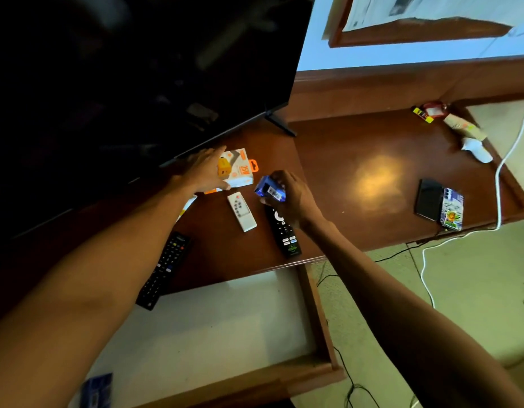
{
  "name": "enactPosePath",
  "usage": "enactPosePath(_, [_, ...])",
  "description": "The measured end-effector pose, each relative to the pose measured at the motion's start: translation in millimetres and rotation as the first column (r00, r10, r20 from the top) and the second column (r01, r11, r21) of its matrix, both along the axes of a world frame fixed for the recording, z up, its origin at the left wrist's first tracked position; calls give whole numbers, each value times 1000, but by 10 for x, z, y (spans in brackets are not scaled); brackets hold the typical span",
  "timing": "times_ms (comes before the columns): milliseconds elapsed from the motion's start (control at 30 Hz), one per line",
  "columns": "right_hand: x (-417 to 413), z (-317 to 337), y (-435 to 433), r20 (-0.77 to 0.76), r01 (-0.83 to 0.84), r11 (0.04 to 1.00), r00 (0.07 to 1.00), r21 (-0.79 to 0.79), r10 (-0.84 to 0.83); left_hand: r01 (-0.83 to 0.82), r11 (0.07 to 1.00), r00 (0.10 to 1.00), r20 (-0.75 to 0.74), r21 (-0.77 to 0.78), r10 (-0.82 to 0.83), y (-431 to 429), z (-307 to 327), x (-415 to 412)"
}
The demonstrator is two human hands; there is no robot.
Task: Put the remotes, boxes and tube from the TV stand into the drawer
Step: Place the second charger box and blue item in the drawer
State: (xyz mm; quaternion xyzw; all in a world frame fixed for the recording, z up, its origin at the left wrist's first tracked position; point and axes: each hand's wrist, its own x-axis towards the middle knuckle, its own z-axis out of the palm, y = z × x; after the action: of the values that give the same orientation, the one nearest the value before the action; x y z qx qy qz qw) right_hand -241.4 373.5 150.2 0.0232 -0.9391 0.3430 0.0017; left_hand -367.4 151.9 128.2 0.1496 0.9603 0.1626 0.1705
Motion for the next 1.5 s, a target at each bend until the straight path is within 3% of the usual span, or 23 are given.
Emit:
enactPosePath(133, [-52, -47, -48, -12, 60, 994, 998, -94, -61, -49, 999, 995, -83, 1, 49, 39, 75, 5])
enactPosePath(333, [3, 76, -206, -62, 97, 983, 992, -158, -108, -138, 976, 961, -214, 171, 173, -270, 377, 517])
enactPosePath(733, [808, 415, -1499, -108, 3, 985, 994, -174, -22, -367, 878, 901, -117, 307, 418, -1792, 551, 2321])
enactPosePath(1033, [1918, 3, -2317, 47, 26, 989, 999, -144, -20, -367, 902, 893, -186, 227, 410, -2714, 240, 3739])
enactPosePath(1200, [2377, -191, -2424, 153, 4, 997, 988, -77, 8, -319, 937, 933, -128, 142, 337, -2886, -26, 4165])
enactPosePath(1500, [2669, -703, -2442, 326, 16, 1000, 945, -3, -14, -386, 922, 918, 93, -13, 386, -2644, -606, 4208])
